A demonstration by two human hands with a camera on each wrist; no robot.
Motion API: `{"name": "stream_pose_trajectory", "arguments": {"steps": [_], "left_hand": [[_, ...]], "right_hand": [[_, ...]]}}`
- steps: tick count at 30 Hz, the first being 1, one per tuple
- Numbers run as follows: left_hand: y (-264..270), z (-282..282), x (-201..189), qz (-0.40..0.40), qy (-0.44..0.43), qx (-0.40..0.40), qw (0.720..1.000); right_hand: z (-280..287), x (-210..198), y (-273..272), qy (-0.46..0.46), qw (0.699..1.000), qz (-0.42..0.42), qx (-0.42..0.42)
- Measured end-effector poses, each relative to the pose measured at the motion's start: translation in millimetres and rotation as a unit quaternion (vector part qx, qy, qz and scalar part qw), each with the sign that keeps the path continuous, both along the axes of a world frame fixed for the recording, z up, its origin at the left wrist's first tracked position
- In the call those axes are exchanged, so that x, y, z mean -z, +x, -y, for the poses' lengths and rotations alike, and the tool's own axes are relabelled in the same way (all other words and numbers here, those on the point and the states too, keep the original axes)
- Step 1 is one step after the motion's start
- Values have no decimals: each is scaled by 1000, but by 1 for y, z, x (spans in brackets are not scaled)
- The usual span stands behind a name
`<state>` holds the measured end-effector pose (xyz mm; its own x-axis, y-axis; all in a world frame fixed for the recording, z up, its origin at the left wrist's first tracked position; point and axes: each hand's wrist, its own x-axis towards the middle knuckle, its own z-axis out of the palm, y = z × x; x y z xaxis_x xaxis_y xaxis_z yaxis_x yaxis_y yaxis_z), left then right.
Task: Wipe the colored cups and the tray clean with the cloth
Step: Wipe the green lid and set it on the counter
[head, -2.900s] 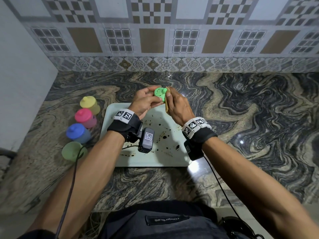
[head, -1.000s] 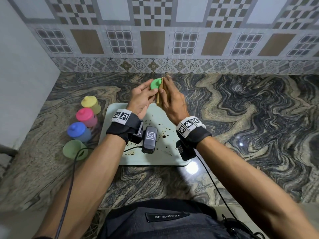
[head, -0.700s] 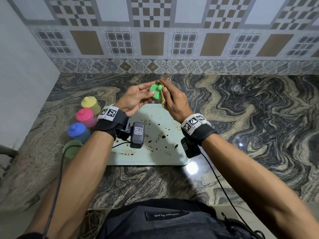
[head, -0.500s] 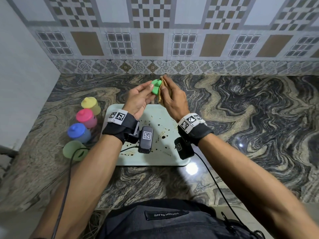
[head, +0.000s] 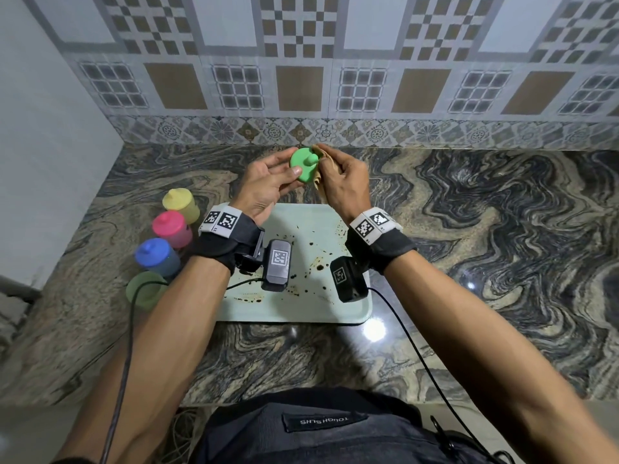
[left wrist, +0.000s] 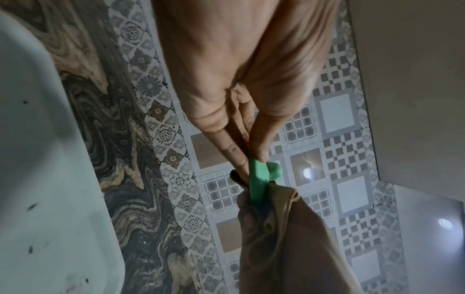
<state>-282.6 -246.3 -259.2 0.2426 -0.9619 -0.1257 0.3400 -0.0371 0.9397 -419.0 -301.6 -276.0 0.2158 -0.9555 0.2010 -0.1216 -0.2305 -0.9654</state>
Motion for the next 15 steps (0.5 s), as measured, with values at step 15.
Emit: {"name": "stream_pose_trajectory", "arguments": {"steps": [15], "left_hand": [[-12,-2,3,-74,-6,5,997]], "right_hand": [[-9,4,-2,-91,994,-7,-56]]}}
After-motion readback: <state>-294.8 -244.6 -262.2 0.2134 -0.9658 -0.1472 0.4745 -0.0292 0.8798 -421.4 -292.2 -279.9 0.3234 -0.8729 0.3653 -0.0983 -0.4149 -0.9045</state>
